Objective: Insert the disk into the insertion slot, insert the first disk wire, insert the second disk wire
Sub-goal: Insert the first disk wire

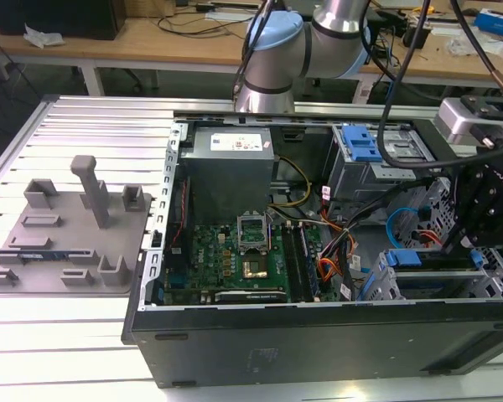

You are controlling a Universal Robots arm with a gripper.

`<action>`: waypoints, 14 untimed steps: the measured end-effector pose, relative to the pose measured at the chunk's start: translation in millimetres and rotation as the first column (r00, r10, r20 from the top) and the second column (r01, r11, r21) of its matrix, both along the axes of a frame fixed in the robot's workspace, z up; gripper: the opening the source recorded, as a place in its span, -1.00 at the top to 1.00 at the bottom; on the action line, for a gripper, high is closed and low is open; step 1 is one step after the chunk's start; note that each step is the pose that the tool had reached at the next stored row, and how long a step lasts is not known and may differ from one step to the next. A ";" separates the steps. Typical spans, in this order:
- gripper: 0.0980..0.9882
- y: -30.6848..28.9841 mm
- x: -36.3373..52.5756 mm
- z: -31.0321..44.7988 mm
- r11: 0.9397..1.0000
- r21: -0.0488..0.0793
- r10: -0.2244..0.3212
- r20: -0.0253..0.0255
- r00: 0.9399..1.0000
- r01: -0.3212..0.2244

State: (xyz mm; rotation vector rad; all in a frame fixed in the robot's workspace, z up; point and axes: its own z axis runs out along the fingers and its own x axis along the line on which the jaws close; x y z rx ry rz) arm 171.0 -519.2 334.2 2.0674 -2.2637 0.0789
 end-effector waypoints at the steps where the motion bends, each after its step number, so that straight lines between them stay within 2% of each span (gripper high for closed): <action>1: 0.85 0.1 0.0 -1.2 1.000 0.002 0.000 0.000 1.000 0.000; 3: 0.82 0.0 -0.6 -1.7 1.000 0.003 0.000 0.000 1.000 0.000; 4: 0.55 0.0 -0.8 0.4 1.000 0.001 0.000 0.000 1.000 0.000; 5: 0.55 0.1 -0.8 2.2 1.000 0.001 0.000 0.000 1.000 0.000; 6: 0.40 0.5 -0.8 6.2 1.000 -0.001 0.000 0.000 1.000 0.000; 9: 0.40 2.4 -0.9 17.9 1.000 -0.008 0.000 0.000 1.000 0.000; 14: 0.40 3.1 -0.8 43.0 1.000 -0.015 0.000 0.000 1.000 0.000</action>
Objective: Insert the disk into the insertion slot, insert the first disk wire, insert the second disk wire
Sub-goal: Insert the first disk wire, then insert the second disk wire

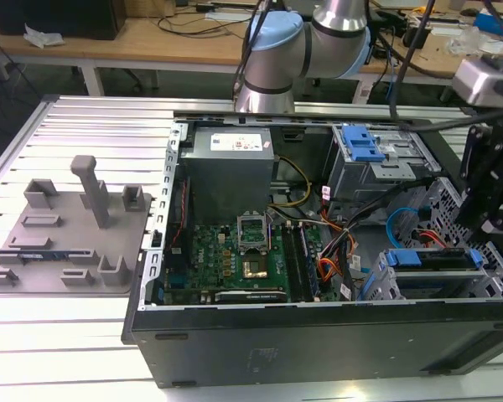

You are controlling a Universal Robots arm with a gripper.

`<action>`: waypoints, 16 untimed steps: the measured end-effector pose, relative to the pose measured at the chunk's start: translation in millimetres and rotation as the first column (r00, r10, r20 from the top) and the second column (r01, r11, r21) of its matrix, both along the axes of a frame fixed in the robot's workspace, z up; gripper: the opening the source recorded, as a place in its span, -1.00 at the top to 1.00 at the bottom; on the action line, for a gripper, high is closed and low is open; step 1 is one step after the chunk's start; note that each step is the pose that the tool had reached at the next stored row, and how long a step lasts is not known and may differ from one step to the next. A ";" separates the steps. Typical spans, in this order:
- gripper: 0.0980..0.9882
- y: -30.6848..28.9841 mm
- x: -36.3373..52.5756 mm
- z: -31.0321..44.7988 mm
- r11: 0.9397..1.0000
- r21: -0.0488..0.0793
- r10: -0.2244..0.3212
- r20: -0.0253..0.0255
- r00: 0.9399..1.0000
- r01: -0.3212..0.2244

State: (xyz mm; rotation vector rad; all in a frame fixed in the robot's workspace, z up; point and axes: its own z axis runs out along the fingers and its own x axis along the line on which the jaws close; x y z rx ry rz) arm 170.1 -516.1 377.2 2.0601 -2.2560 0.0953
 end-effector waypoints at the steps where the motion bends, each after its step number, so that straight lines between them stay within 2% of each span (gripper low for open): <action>1: 0.40 0.1 0.0 0.2 1.000 0.000 0.000 0.000 1.000 0.000; 16: 0.40 0.1 0.0 0.3 1.000 -0.004 0.000 0.000 1.000 0.000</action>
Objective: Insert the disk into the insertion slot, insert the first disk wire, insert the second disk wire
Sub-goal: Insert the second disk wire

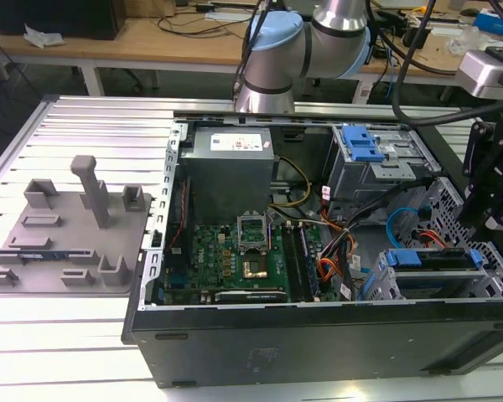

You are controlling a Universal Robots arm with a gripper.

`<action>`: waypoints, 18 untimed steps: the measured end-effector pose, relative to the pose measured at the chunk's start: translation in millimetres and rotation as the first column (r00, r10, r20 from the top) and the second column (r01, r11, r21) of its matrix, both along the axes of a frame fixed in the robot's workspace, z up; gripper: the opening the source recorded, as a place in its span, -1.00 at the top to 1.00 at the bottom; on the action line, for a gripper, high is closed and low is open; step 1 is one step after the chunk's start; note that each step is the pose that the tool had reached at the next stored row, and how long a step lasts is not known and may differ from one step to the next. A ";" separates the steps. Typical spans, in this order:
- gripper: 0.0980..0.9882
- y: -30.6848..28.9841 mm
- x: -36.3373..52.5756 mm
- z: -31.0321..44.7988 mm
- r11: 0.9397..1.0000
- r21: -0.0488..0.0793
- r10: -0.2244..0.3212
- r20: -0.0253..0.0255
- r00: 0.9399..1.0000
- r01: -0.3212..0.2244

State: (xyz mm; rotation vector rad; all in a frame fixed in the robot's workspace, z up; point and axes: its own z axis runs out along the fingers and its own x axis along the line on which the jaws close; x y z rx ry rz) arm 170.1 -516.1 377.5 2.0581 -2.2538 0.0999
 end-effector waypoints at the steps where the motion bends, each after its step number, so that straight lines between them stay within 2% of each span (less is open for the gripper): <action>1: 0.40 0.0 0.0 0.0 1.000 0.000 0.000 0.000 1.000 0.000; 4: 0.40 0.6 0.0 -0.1 1.000 -0.002 0.000 0.000 1.000 0.000; 5: 0.40 2.8 0.3 -0.1 1.000 -0.009 0.000 -0.001 1.000 0.000; 9: 0.40 19.5 0.3 0.0 0.999 -0.050 0.000 -0.001 1.000 0.000; 10: 0.40 26.2 0.2 0.0 0.998 -0.069 0.000 -0.002 1.000 0.000; 12: 0.40 32.3 0.2 -0.1 0.996 -0.094 0.000 -0.004 1.000 0.000; 14: 0.40 40.2 -0.9 -0.3 0.992 -0.124 0.000 -0.005 1.000 -0.001; 15: 0.40 44.1 -2.1 -0.5 0.992 -0.127 0.000 -0.005 1.000 -0.001; 16: 0.40 45.0 -3.0 -0.7 0.992 -0.127 -0.001 -0.005 1.000 0.001; 18: 0.40 49.8 -14.8 -0.6 0.992 -0.127 -0.011 -0.005 1.000 0.010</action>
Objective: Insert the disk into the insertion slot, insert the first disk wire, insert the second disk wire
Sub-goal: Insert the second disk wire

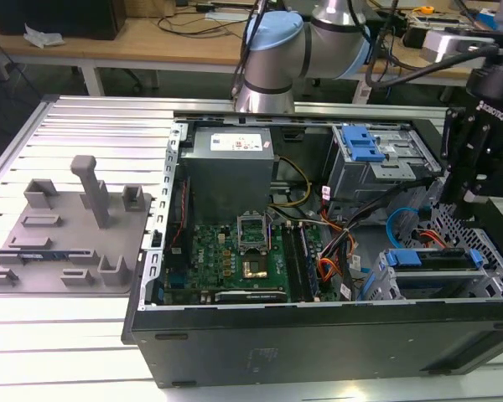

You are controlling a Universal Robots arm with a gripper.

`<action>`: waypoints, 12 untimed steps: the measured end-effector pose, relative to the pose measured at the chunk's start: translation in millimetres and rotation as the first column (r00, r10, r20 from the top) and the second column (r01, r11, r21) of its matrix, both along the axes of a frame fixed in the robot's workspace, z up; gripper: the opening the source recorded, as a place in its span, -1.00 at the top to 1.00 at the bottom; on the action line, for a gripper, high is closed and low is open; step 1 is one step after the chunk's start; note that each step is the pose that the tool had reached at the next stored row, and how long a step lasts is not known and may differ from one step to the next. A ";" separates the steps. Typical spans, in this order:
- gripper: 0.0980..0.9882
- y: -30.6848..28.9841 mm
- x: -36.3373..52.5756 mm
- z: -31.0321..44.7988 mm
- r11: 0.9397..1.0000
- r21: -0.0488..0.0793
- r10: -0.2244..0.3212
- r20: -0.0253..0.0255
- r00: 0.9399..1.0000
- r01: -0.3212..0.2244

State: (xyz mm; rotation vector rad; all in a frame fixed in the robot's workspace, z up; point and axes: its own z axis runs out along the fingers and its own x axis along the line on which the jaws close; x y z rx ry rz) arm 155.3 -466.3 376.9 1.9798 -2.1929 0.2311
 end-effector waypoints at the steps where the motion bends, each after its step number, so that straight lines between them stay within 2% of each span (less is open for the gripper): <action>1: 0.40 3.9 -7.8 -0.3 1.000 -0.003 0.000 0.000 1.000 0.000; 3: 0.40 8.1 -10.5 -0.6 0.999 -0.015 0.031 0.000 1.000 -0.031; 8: 0.40 10.2 -11.7 -2.0 0.994 -0.032 0.101 -0.002 0.995 -0.101; 12: 0.40 14.8 -19.1 -4.4 0.990 -0.052 0.130 -0.005 0.992 -0.130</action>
